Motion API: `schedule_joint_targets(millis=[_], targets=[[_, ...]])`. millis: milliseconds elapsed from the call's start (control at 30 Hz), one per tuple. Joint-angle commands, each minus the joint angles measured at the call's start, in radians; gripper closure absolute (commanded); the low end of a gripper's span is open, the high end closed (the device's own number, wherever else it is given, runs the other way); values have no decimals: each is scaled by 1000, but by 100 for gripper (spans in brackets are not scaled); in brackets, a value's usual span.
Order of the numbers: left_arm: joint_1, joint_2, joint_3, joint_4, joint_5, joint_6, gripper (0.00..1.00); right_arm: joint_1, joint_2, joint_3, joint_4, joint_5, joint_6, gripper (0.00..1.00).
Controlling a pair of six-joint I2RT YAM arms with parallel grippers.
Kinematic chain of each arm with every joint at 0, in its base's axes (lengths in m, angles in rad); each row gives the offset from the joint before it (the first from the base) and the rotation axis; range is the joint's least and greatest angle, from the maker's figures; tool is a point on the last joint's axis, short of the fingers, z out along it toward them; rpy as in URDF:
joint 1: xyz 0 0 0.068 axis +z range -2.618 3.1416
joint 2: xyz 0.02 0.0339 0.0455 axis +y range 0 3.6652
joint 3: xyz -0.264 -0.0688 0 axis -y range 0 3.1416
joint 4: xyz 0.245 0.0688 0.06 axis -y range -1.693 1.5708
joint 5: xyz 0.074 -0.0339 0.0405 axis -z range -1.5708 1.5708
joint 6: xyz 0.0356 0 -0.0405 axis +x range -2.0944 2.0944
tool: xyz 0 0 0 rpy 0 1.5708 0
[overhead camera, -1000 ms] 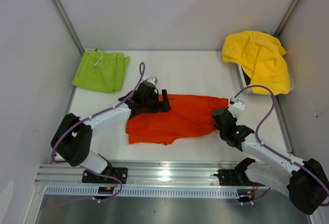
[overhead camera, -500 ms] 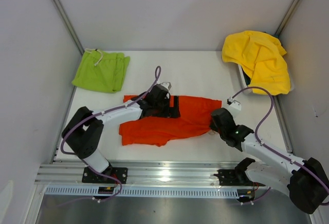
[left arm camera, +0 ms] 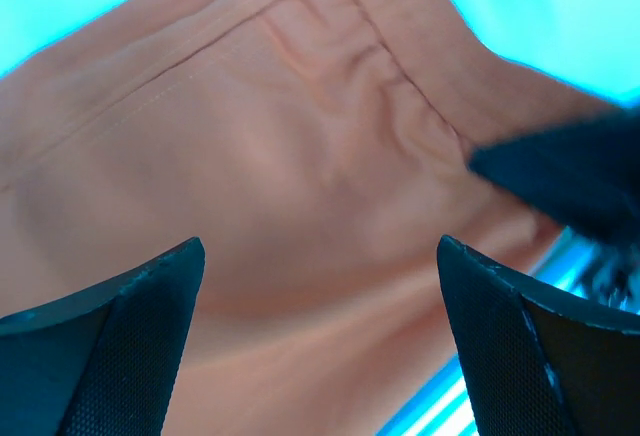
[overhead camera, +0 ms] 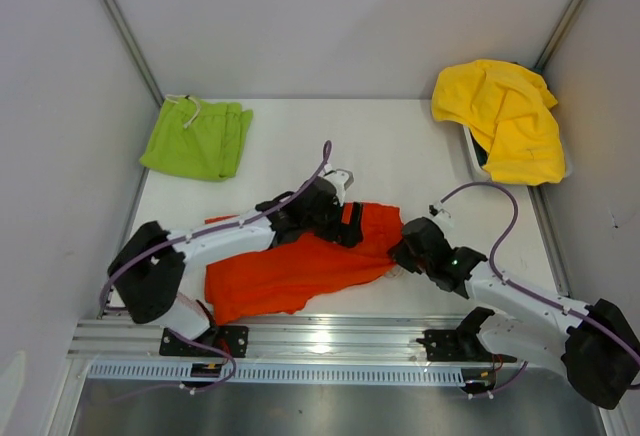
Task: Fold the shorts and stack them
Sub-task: Fold the shorts
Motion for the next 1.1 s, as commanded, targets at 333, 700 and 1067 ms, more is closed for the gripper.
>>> schedule_joint_targets(millis=[333,700,1067], targets=[[-275,-347,-220,225,-237,335,1,-60,130,227,-174,-58,43,97],[-433,-106,-107,225,-499,412,1,-46,213,333,-256,-101,87,100],[-433,-41,-103,268,-521,384,1,-45,167,325,-250,-146,105,100]])
